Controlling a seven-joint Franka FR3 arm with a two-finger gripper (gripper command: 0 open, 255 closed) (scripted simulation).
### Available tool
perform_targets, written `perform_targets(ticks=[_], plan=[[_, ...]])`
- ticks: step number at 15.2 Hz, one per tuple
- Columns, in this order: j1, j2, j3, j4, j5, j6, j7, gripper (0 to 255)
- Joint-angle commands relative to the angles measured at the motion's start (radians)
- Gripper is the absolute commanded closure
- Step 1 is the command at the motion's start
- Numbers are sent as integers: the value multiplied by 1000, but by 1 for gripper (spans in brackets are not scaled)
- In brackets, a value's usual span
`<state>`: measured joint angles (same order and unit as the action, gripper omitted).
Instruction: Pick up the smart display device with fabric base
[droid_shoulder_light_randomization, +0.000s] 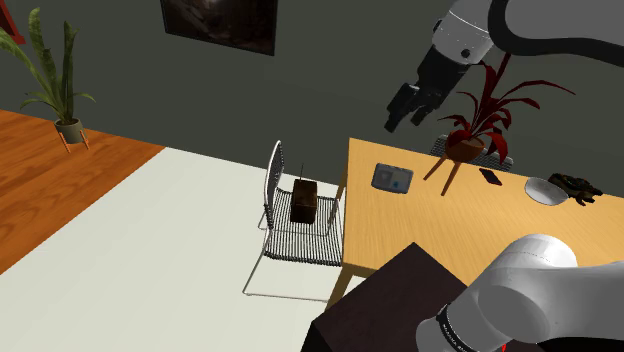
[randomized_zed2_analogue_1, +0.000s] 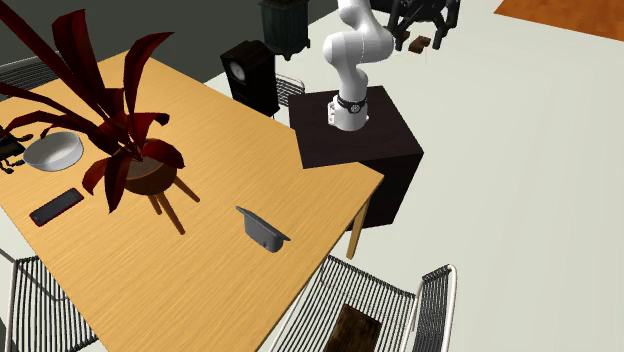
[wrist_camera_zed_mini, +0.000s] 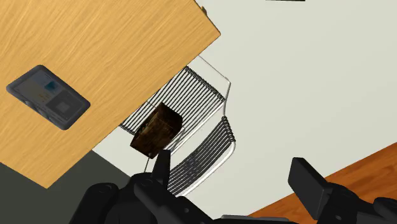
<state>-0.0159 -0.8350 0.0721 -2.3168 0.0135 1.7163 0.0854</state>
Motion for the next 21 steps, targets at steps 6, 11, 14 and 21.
perform_targets(ticks=[6, 11, 14, 21], plan=[[0, 22, -128, -69, -51, 55, -183, 0], [-2, 89, -258, -98, -102, 117, -366, 0], [-1, 150, -335, -96, -128, 156, -477, 0], [22, 351, -513, -37, -152, 248, -741, 0]])
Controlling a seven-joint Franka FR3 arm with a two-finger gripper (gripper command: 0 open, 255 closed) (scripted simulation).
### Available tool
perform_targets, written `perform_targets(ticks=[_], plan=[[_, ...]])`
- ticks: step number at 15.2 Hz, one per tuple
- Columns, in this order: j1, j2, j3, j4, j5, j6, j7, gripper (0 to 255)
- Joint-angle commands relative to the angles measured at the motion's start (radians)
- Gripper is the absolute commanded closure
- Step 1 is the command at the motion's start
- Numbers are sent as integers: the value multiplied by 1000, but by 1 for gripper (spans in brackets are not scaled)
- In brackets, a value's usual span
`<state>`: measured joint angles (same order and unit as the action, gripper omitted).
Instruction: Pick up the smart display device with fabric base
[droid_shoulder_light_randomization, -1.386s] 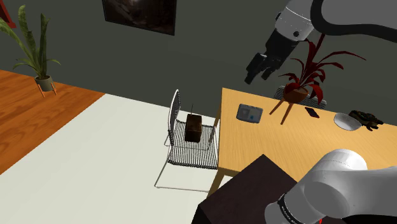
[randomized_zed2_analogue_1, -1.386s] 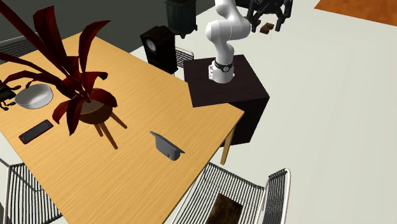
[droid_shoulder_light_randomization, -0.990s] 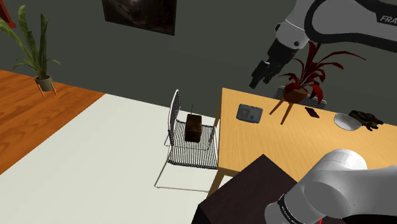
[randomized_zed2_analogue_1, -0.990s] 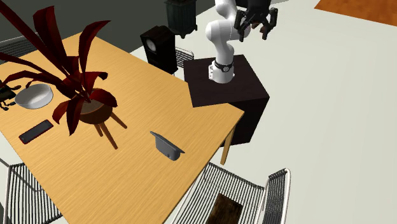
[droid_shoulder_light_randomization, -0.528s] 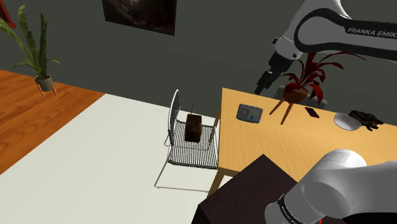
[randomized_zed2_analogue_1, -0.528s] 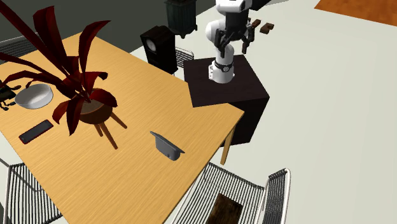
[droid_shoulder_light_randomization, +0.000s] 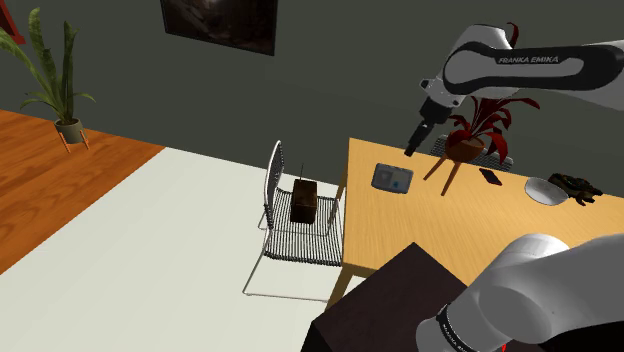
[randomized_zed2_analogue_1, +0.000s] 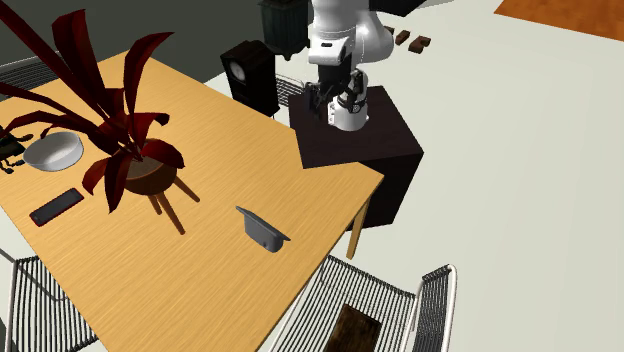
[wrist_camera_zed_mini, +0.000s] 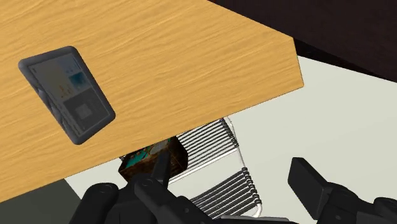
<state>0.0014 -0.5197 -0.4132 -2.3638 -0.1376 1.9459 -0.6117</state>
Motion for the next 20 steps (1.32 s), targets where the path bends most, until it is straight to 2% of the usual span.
perform_targets(ticks=[1, 6, 9, 12, 15, 20], plan=[[10, 71, -53, 24, 2, 31, -84, 0], [42, 269, -174, 117, 55, 87, -296, 0], [54, 409, -233, 189, 121, 110, -437, 0], [45, 562, -270, 276, 210, 119, -585, 0], [4, 718, -271, 376, 302, 113, -723, 0], [-106, 961, -224, 575, 411, 78, -897, 0]])
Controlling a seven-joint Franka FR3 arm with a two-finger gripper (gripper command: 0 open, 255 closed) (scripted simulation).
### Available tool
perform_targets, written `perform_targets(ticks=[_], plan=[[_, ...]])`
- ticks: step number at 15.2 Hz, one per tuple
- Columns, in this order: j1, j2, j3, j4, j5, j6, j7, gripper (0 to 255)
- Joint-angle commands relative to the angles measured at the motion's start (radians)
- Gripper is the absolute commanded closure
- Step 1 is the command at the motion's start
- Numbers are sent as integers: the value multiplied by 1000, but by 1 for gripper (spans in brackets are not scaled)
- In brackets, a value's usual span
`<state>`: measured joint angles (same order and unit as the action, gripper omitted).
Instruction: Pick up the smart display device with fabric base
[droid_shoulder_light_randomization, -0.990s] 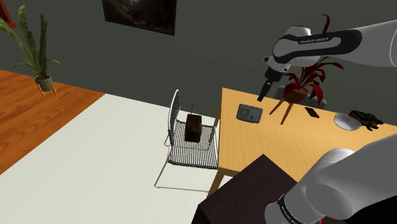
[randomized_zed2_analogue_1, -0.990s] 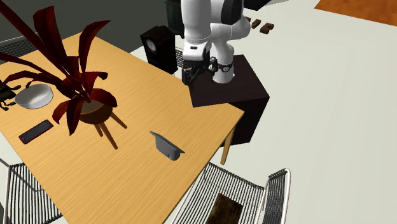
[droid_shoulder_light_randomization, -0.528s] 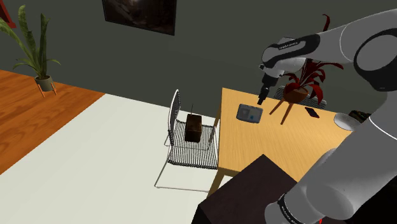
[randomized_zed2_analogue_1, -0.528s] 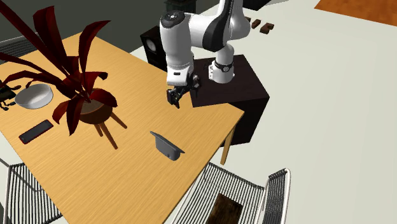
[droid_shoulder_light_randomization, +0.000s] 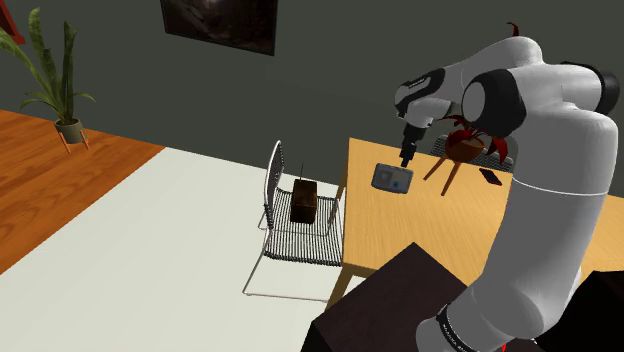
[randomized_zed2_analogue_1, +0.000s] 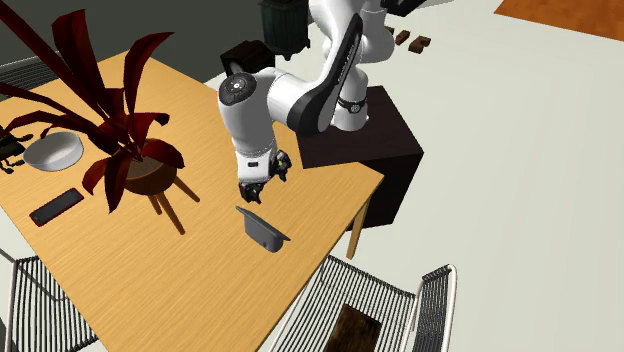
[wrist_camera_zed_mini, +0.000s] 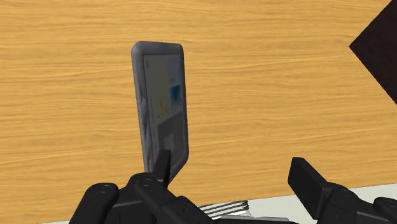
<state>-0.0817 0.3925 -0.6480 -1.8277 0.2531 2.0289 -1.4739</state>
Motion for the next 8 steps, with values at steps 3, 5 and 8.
perform_targets(ticks=[3, 5, 8], plan=[[-94, 186, 49, 178, 56, -36, -108, 0], [-140, 277, 74, 282, 72, -62, -146, 0], [-152, 307, 85, 297, 80, -49, -155, 0]])
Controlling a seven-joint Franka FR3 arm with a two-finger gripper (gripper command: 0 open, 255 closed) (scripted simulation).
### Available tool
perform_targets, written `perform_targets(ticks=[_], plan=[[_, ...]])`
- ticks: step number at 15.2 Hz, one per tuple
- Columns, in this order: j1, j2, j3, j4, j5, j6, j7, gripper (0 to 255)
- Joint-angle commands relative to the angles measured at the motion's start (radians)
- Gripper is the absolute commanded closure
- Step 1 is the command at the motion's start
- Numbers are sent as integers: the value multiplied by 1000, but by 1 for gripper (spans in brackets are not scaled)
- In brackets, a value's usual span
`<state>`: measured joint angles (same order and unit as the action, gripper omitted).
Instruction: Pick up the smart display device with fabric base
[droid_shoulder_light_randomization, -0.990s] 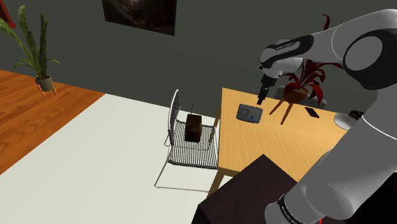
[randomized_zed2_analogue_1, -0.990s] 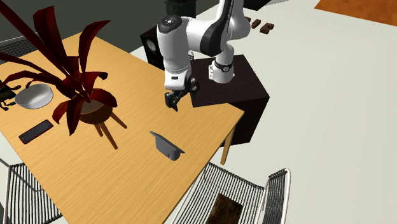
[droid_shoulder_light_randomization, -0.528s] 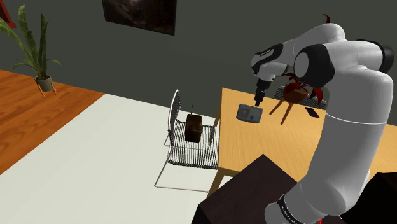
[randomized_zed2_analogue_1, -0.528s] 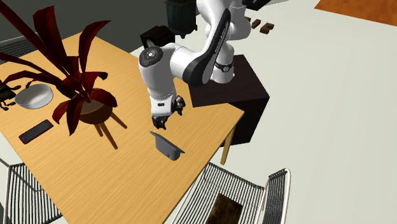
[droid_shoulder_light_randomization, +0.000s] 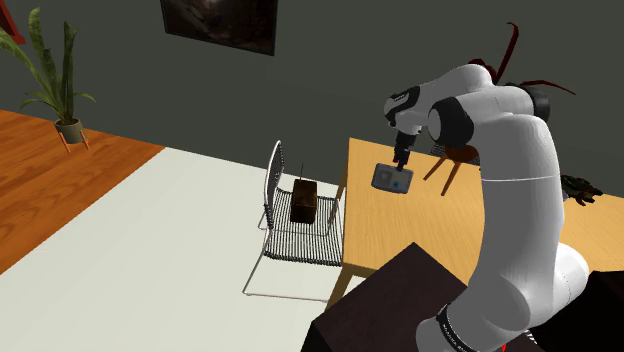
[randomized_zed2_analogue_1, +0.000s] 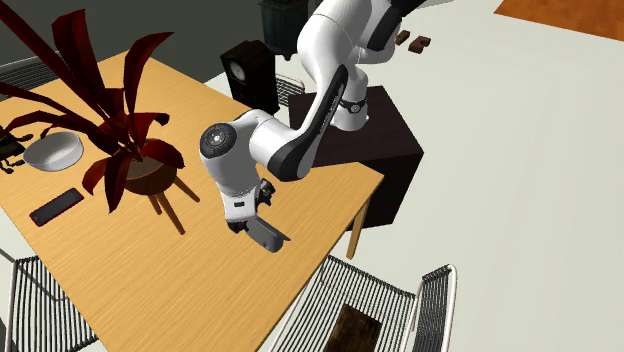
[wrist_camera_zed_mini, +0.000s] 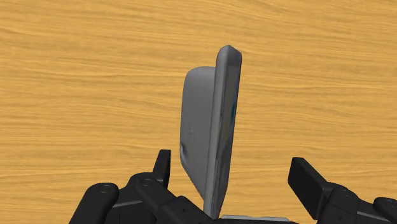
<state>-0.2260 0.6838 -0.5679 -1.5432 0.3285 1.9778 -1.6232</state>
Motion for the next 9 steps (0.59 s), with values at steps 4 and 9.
perform_targets(ticks=[4, 9], plan=[[-14, 44, 16, 3, 18, 38, -12, 0], [-16, 54, 20, -2, 23, 52, -14, 255]])
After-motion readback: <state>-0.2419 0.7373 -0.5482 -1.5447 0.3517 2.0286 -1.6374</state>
